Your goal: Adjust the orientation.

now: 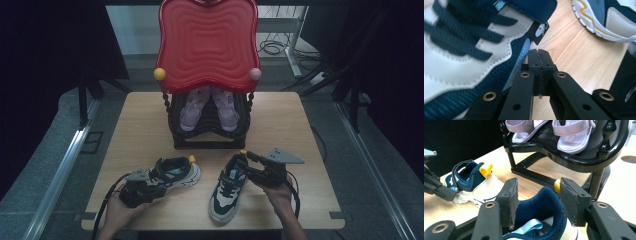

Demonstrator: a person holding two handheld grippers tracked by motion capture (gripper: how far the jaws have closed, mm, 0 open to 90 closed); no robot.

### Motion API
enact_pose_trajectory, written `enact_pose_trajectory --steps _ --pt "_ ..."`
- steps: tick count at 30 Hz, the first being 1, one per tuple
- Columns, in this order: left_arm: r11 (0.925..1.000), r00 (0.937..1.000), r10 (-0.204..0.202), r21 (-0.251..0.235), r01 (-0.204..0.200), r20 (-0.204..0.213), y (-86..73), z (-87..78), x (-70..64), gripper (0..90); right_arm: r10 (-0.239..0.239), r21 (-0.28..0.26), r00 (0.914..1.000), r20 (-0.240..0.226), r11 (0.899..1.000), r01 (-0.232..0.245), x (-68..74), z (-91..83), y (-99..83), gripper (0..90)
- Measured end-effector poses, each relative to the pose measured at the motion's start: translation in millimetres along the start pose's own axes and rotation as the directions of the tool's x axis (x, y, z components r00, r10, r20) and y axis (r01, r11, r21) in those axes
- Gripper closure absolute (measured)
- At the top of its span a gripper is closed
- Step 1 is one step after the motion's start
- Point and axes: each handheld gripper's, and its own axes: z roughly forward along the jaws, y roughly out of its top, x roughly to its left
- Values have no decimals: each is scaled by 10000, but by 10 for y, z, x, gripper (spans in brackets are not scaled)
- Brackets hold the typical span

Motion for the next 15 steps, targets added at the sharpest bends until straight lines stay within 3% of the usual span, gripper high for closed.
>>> enact_pose_trajectory --steps 15 --pt "9995 9987 -291 96 296 -425 -48 -73 163 899 31 15 10000 39 10000 -31 -9 11 -13 495"
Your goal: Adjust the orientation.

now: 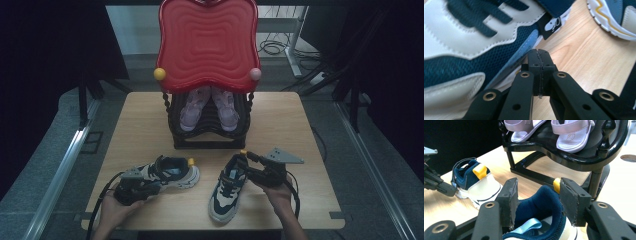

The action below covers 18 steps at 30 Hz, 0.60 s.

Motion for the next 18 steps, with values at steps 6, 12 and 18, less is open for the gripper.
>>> enact_pose_trajectory --steps 6,12,18 --pt "9993 9993 -351 -148 350 -92 -34 -41 101 898 38 11 10000 15 10000 -38 -2 4 -4 494" --pt "9977 9978 -622 -283 615 -234 -53 -68 187 898 24 5 10000 38 10000 -24 -7 5 -4 493" --pt "9957 9956 -834 -435 815 -432 -54 -89 246 897 17 4 10000 42 10000 -17 -8 11 -6 493"
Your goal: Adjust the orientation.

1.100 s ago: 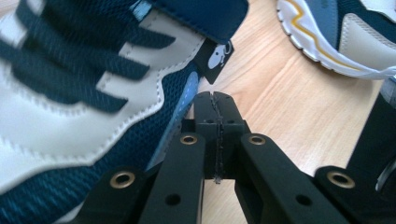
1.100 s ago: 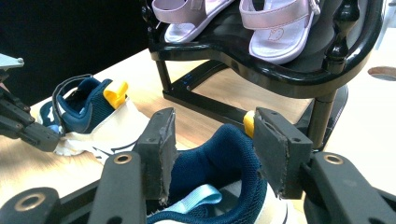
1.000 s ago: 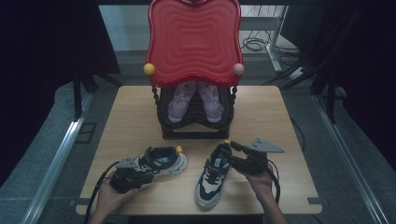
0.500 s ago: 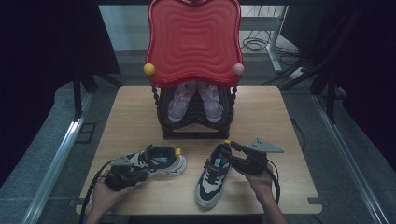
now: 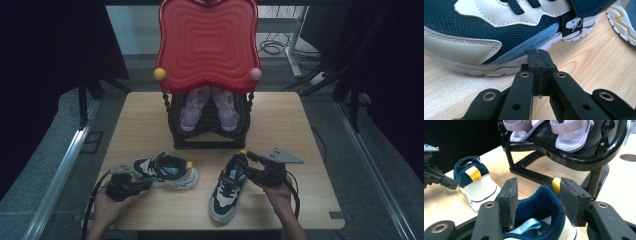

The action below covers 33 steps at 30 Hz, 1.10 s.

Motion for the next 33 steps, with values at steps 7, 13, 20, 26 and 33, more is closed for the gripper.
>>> enact_pose_trajectory --steps 7,13,20,26,33 --pt "9997 9997 -207 -102 207 -91 34 8 68 896 34 6 10000 -16 10000 -34 3 8 -1 493" --pt "9995 9995 -274 -134 272 -162 56 17 90 897 27 -10 10000 -20 10000 -27 8 12 0 493" --pt "9983 9980 -561 -171 556 -296 51 -22 182 898 -3 -34 10000 -1 10000 3 -3 3 3 493" --pt "9956 9947 -905 -300 891 -485 57 -39 283 897 30 -13 10000 9 10000 -30 -2 8 -1 493" --pt "9929 9918 -1136 -409 1113 -581 120 -35 383 897 126 -41 9999 1 9999 -126 -5 11 -1 493"
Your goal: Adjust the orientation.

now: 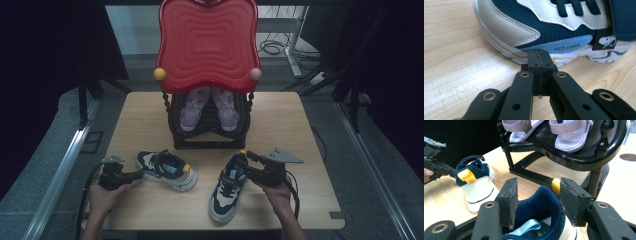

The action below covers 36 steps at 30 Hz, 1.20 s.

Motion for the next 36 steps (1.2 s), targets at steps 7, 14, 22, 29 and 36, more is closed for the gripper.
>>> enact_pose_trajectory --steps 7,14,22,29,36 --pt "10000 10000 -76 -23 76 -14 79 33 40 897 40 -48 10000 -3 10000 -40 -13 2 -3 493" --pt "9998 9999 -101 -156 101 -32 106 63 64 897 48 -19 10000 -4 10000 -48 -7 11 -5 493" --pt "9963 9998 86 -852 -100 -163 58 -48 4 789 84 -53 9999 -75 10000 -84 -6 4 0 493" --pt "9920 9974 721 -1036 -726 -86 67 -168 -209 500 79 -225 9992 -380 9997 -88 14 -7 14 492" --pt "9870 9951 987 -1268 -984 -41 15 -301 -433 402 -112 -44 9982 -593 9999 110 104 11 51 499"
